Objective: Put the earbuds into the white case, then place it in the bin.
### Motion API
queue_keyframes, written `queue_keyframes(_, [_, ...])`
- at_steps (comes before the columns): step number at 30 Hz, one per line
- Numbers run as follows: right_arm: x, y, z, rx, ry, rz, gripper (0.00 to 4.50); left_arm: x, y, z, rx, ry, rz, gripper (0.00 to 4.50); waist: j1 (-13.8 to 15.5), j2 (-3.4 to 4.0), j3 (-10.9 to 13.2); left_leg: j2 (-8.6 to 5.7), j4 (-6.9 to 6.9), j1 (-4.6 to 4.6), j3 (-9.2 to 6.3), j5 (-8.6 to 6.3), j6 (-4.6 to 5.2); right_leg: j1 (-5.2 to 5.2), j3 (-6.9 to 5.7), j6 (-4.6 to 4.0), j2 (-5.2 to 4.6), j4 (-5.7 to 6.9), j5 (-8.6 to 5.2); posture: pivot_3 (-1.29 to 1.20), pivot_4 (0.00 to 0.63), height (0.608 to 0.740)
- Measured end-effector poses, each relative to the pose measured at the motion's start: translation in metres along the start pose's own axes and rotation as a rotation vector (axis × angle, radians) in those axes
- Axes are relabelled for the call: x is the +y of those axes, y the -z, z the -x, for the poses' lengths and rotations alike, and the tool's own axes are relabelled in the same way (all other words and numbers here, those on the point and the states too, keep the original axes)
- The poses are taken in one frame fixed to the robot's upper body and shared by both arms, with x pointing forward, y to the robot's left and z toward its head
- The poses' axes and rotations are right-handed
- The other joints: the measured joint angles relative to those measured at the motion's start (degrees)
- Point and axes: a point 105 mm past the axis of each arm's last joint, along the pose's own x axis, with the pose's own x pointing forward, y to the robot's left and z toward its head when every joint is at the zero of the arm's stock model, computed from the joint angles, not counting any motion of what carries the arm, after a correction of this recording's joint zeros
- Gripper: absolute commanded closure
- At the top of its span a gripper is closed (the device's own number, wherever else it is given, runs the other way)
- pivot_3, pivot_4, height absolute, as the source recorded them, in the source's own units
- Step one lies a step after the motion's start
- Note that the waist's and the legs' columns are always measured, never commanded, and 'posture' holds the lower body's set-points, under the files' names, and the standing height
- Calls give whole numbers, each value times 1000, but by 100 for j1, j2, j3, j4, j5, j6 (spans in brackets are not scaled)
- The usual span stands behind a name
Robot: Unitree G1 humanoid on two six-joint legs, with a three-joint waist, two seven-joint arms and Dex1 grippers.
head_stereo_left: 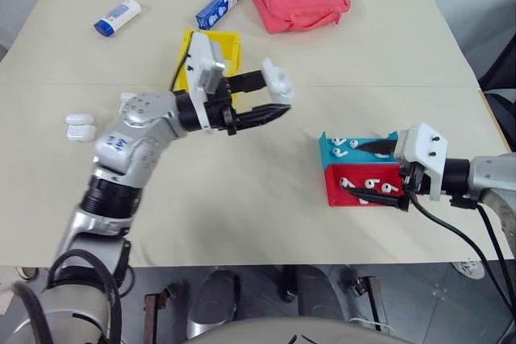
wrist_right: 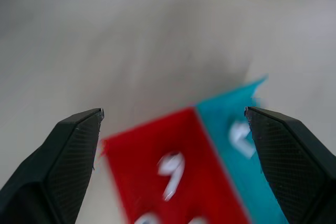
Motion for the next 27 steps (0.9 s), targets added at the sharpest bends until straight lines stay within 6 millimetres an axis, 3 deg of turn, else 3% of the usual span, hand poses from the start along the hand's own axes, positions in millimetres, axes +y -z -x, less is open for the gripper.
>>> queue_keyframes(2, [5,4,7,32,40,-82,0,-7,7,-8,-41,77,-27,1744,62,0,0,4,9,-5,3,-4,11,-1,-2,-4,3,-4,7,0,150,740])
queue_keyframes(8, [9,5,24,82,159,-108,0,-21,22,-18,-81,206,-27,1744,102,3,-1,11,73,-59,-36,-31,51,-15,-4,-1,7,-9,21,0,150,740])
queue_keyframes(15, [22,22,34,218,208,-152,0,-37,43,-6,-28,310,-22,1744,124,11,-6,6,90,-73,-44,-44,80,-16,4,4,2,-26,37,0,150,740])
queue_keyframes(19, [25,27,42,281,222,-159,794,-41,49,-4,-25,316,-7,1744,159,12,-7,9,92,-74,-49,-43,84,-17,4,1,3,-58,47,0,150,740])
queue_keyframes(27, [27,23,46,376,204,-123,794,-50,55,-1,-26,316,2,1744,185,16,-8,9,92,-75,-50,-48,93,-17,12,0,0,-75,49,0,150,740])
